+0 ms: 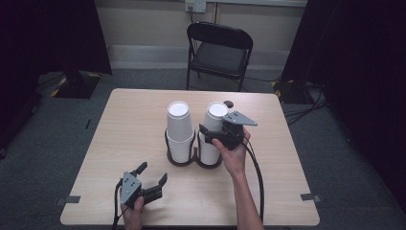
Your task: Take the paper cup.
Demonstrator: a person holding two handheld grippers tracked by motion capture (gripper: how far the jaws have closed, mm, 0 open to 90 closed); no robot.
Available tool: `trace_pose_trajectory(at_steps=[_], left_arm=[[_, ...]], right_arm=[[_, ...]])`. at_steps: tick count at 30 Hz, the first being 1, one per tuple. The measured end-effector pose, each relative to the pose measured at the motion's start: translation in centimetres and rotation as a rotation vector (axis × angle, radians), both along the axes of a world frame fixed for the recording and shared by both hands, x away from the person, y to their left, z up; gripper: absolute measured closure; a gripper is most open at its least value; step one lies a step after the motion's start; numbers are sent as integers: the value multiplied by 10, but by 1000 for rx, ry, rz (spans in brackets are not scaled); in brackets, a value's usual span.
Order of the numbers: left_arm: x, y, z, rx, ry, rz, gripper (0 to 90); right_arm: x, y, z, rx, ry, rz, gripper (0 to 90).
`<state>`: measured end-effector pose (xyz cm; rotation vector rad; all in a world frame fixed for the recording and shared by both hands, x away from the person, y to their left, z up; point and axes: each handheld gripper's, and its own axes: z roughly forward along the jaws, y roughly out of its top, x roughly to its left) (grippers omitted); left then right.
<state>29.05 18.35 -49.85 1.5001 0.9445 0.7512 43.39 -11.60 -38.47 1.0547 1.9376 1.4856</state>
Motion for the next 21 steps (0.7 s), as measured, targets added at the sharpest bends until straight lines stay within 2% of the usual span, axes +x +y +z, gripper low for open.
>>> trace_pose_trajectory(at_steps=[6,18,19,21], left_arm=[[0,-1,0,4,3,5,158],[0,-2,0,2,-4,11,158],[0,-1,0,19,-7,14,158],[0,-1,0,15,-4,6,158]], right_arm=[[-2,1,2,-23,-18,7,134],[-4,0,10,0,-46,3,131],[-4,0,10,0,-46,3,131],[-4,-1,13,7,-53,4,130]])
